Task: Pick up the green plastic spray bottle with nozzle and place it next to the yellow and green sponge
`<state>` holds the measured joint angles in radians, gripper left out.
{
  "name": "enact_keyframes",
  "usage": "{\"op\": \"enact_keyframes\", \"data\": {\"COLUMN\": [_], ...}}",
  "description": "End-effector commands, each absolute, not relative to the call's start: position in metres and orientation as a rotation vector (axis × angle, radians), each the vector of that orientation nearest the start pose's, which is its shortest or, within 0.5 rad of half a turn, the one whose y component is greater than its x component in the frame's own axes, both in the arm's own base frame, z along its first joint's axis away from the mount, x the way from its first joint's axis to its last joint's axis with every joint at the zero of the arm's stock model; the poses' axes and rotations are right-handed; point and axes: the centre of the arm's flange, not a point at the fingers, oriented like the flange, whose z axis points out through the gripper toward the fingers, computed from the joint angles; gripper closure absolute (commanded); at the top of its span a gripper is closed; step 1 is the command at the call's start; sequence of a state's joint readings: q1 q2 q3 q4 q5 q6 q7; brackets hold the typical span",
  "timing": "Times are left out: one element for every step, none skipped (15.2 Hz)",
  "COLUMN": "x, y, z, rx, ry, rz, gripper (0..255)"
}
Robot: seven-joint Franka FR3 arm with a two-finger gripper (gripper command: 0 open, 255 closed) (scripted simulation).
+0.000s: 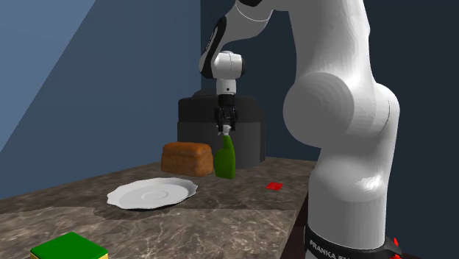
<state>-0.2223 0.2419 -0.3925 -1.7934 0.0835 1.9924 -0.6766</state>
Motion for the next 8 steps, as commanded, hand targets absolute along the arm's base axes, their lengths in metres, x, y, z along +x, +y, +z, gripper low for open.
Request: {"op": "enact_keyframes", "data": {"x": [0.5161,0.516,0.516,0.516,0.516,0.5161,0.5161,0.5161], "y": [-0.3403,-0.3403,-0.3403,-0.3403,-0.3403,-0.3403,-0.3403,-0.3403], "z": [0.4213,0.4213,0.4213,0.4213,0.4213,0.4213,0.4213,0.4213], "rx": [-3.14,-3.14,-3.14,-3.14,-3.14,-3.14,-3.14,-3.14], "ry": [-0.056,-0.056,-0.056,-0.056,-0.056,-0.056,-0.056,-0.056], "rz": [0.044,0.044,0.044,0.044,0.044,0.044,0.044,0.044], "gripper": [0,255,255,255,255,255,255,255]}}
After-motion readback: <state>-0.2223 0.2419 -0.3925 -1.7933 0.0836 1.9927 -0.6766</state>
